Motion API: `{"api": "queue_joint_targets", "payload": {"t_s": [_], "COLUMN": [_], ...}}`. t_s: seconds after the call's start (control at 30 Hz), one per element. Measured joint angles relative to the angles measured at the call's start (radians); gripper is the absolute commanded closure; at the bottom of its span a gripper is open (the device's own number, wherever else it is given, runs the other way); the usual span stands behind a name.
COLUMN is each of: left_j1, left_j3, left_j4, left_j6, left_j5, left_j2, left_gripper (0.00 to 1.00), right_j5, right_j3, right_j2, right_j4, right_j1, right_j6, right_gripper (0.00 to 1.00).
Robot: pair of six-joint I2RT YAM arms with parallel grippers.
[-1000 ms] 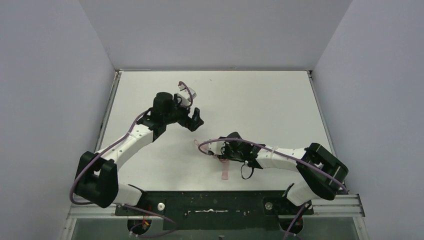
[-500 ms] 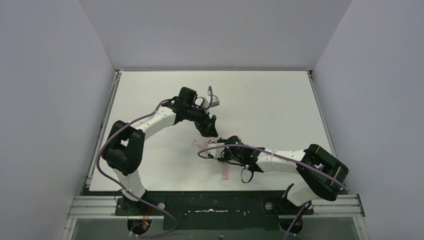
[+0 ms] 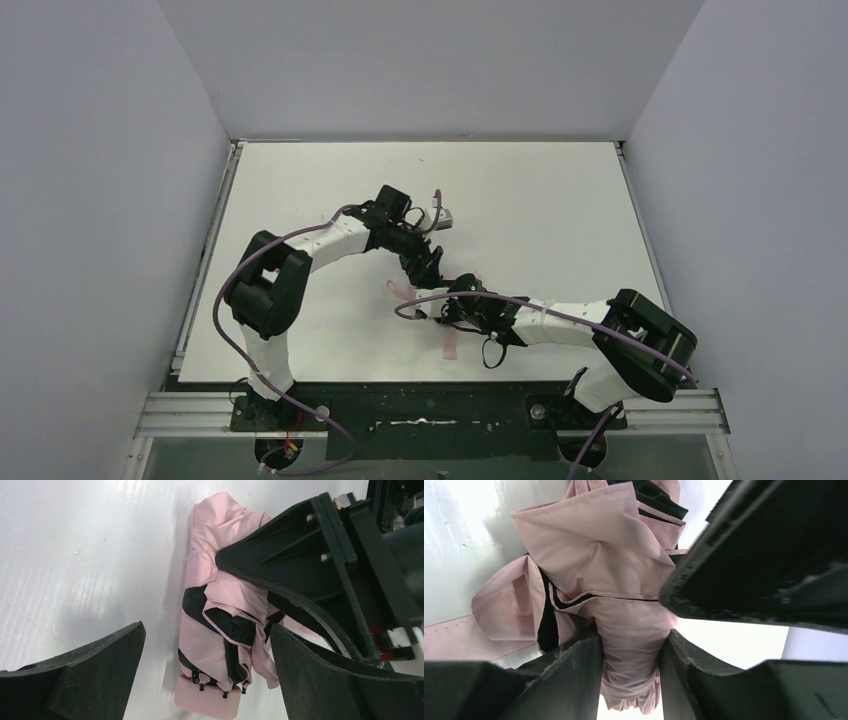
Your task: Put away the umbrella
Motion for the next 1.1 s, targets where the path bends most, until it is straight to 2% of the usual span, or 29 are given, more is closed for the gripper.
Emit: {"api": "queue_joint_targets", "payload": {"t_s": [0.23, 0.3, 0.53, 0.73, 0.8, 0.93, 1.1], "left_j1": [-0.019, -0.026, -0.032, -0.045, -0.047, -0.058, -0.086], "left_j3": [0.012, 0.014, 0.042, 0.06, 0.062, 0.059, 0.032], "left_j4": [-0.023, -0.035, -0.08, -0.122, -0.127, -0.132, -0.126], "left_j6": [0.034, 0.04, 0.057, 0.069, 0.076, 0.084, 0.085], "left_j5": [-0.003, 0.0, 0.013, 0.008, 0.0, -0.017, -0.065], "left_j2": [0.085, 0.103, 0.121, 0.125, 0.125, 0.115, 0.083], "left_gripper": [0.06, 0.08, 0.43, 0.63, 0.69, 0.79, 0.85], "right_j5": [0.003, 0.004, 0.006, 0.009, 0.011, 0.012, 0.003], "right_j3": [-0.001, -0.001, -0.002, -0.004, -0.006, -0.019, -0.035], "right_j2": [0.0, 0.0, 0.0, 0.0, 0.0, -0.019, -0.124], "right_j4": [0.0, -0.001, 0.001, 0.011, 0.014, 0.016, -0.07], "right_j1": [0.001, 0.004, 0.005, 0.005, 0.005, 0.006, 0.011], "right_j6": [-0.003, -0.003, -0.003, 0.004, 0.005, 0.014, 0.056], "right_gripper": [0.94, 0.94, 0.94, 0.89, 0.82, 0.57, 0.39]}}
